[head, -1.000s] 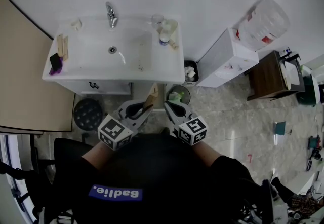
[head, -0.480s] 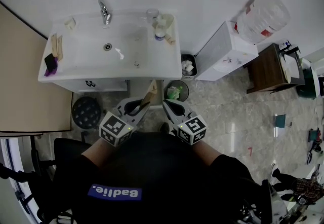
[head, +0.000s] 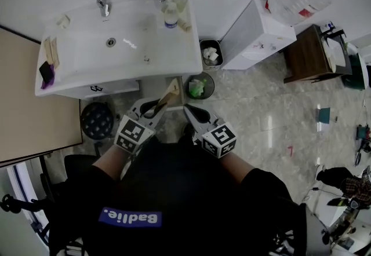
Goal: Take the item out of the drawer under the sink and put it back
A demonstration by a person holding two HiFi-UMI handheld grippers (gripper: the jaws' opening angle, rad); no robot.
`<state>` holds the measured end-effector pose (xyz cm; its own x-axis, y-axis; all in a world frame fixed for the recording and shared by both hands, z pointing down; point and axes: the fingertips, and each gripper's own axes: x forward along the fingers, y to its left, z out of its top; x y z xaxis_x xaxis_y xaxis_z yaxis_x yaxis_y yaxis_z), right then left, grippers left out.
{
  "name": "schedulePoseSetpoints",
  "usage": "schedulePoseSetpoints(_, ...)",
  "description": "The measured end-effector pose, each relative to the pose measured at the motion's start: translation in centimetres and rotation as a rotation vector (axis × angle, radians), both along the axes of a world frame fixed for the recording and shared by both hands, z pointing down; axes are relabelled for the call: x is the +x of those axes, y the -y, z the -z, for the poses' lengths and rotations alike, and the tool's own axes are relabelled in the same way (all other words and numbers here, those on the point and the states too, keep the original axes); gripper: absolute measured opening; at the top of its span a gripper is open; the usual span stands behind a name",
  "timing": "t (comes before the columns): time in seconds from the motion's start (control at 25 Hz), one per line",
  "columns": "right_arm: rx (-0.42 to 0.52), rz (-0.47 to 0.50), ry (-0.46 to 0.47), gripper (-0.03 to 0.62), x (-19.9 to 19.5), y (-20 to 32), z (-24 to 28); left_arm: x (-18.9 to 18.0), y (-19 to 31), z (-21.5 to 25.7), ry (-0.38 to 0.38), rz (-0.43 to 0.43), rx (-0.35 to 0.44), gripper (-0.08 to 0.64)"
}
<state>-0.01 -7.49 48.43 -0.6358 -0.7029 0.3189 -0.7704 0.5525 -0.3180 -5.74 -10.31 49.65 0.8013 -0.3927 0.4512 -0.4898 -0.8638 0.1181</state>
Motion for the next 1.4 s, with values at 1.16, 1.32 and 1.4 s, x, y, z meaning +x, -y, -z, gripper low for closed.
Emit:
schedulePoseSetpoints(1.16,-0.110,-0.104,-0.085,-0.008,7.0,-1.2,-5.7,2.9,5.9,-26.7,0.617,-0.290,-0.069,0.063)
schedulePoseSetpoints(1.32,-0.140,-0.107,-0.111,-0.008,7.8,-1.8,-6.8,1.9,6.1,-31.7,0.721,-0.315,-0.113,0.063)
schedulePoseSetpoints(1.4,-0.158,-0.119,-0.118,-0.008,8.5,-1.9,-7.5,1.7,6.4,-33.7,0.756,-0.326,-0.128,0.063)
